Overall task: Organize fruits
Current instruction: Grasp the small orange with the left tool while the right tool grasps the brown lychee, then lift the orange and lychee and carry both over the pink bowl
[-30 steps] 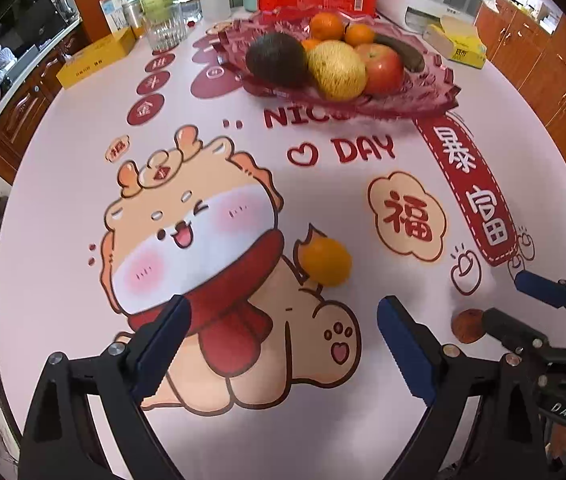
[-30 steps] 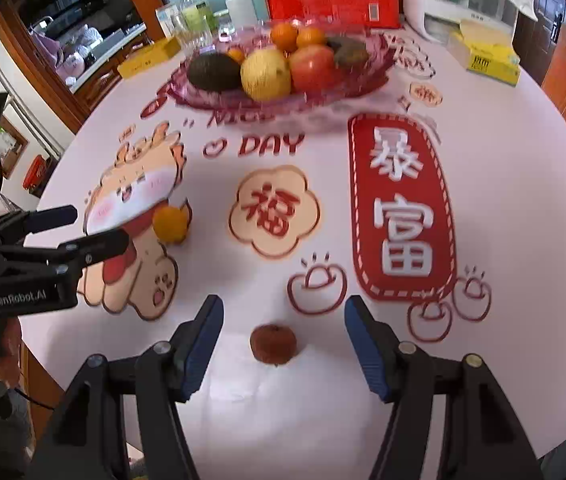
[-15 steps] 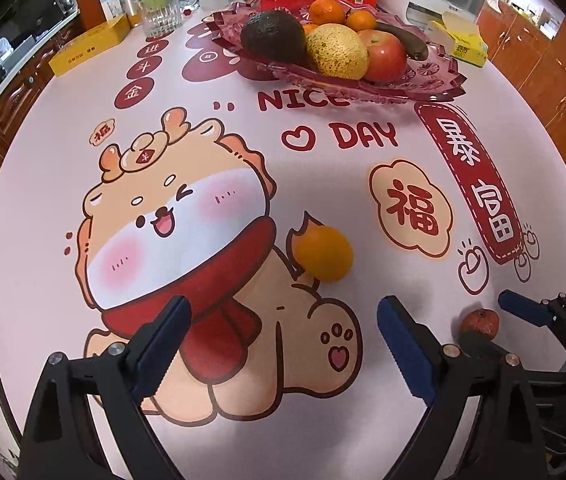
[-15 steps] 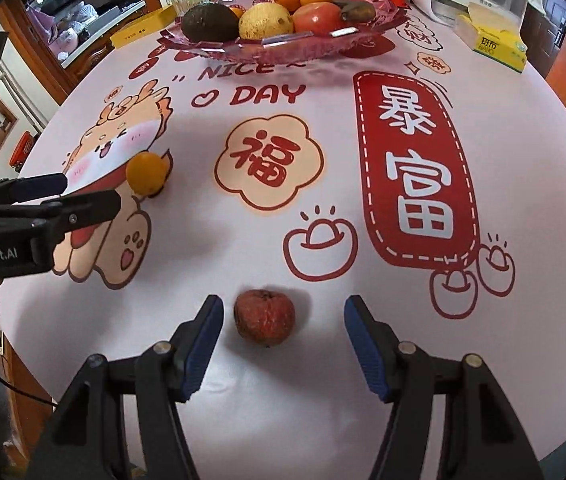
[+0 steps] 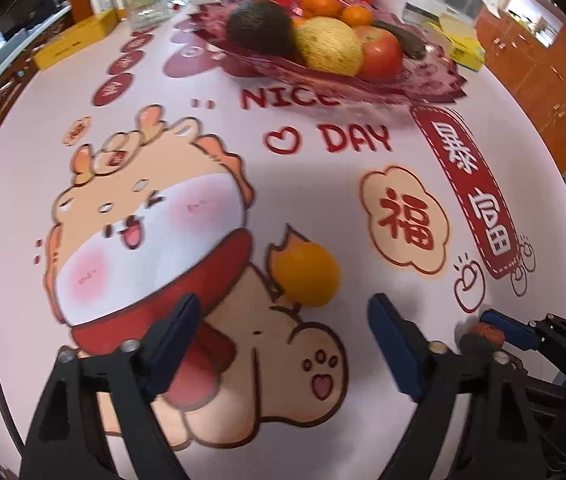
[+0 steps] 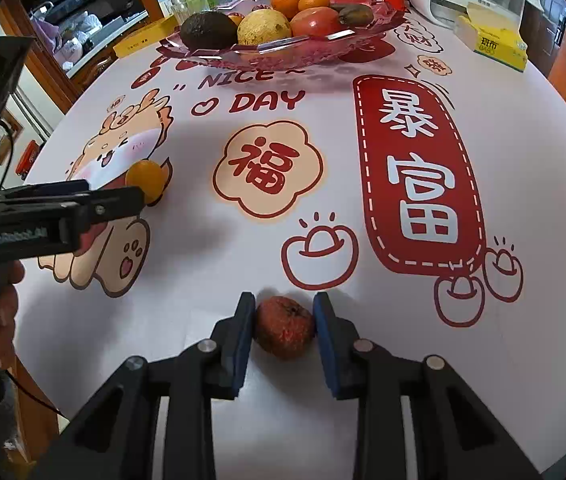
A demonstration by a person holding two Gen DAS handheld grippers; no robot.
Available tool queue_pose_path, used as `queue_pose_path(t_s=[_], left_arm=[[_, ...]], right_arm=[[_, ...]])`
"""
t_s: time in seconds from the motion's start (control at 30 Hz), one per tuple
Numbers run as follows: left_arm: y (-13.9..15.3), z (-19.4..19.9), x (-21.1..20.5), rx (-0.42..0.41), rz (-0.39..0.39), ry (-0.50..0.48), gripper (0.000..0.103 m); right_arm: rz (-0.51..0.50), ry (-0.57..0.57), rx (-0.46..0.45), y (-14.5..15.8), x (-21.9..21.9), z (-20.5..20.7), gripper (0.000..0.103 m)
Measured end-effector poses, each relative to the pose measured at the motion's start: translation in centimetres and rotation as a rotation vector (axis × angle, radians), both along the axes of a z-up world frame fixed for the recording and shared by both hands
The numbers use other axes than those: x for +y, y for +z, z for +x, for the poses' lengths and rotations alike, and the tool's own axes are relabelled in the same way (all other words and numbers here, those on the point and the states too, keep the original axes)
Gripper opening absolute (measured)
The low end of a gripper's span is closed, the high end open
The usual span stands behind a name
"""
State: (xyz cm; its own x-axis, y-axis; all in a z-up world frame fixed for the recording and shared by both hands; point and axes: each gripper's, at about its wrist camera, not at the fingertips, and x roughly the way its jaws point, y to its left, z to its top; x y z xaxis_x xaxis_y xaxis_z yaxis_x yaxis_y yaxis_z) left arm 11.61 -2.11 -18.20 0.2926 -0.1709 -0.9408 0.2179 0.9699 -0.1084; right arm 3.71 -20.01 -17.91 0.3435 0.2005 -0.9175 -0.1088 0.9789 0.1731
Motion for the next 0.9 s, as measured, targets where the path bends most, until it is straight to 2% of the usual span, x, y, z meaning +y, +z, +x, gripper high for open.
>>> queue_pose_path(t_s=[0.07,0.17,0.2,0.3,0.37,0.7,0.9], left_arm=[[-0.4,0.1,-0.6,0.008,-0.002,-0.015,0.068],[-0.8,0.4,-1.1,0.021,-0.014,-0.022,0.058],[-0.9,0.4,-1.3,0.021,-0.016,-0.021,0.058],[-0.9,0.8,-1.4,0.015,-0.03,-0.014,0.046],[-0.9,1.1,-1.2,0.015,-0.038,-0.003,0.031],[-0.6,0.5,-0.7,0.035,-0.083,-0.008,0.03],[3.6,0.9,-0.3,-0.019,-0.084,-0.028,0.03]], right_arm=[[0.011,-0.007,0.001,0.0,-0.1,0.0,0.03],[0.011,-0.006,0.001,0.0,-0.1,0.0,0.029],[0.009,-0.005,0.0,0.0,-0.1,0.0,0.029],[0.013,-0.011,-0.001,0.0,-0.1,0.1,0.029],[0.015,-0.012,-0.001,0.0,-0.1,0.2,0.029],[0.036,-0.021,0.024,0.1,0.2,1.4,0.029],[0.041,-0.011,-0.027,3.0,0.7,2.9,0.028]])
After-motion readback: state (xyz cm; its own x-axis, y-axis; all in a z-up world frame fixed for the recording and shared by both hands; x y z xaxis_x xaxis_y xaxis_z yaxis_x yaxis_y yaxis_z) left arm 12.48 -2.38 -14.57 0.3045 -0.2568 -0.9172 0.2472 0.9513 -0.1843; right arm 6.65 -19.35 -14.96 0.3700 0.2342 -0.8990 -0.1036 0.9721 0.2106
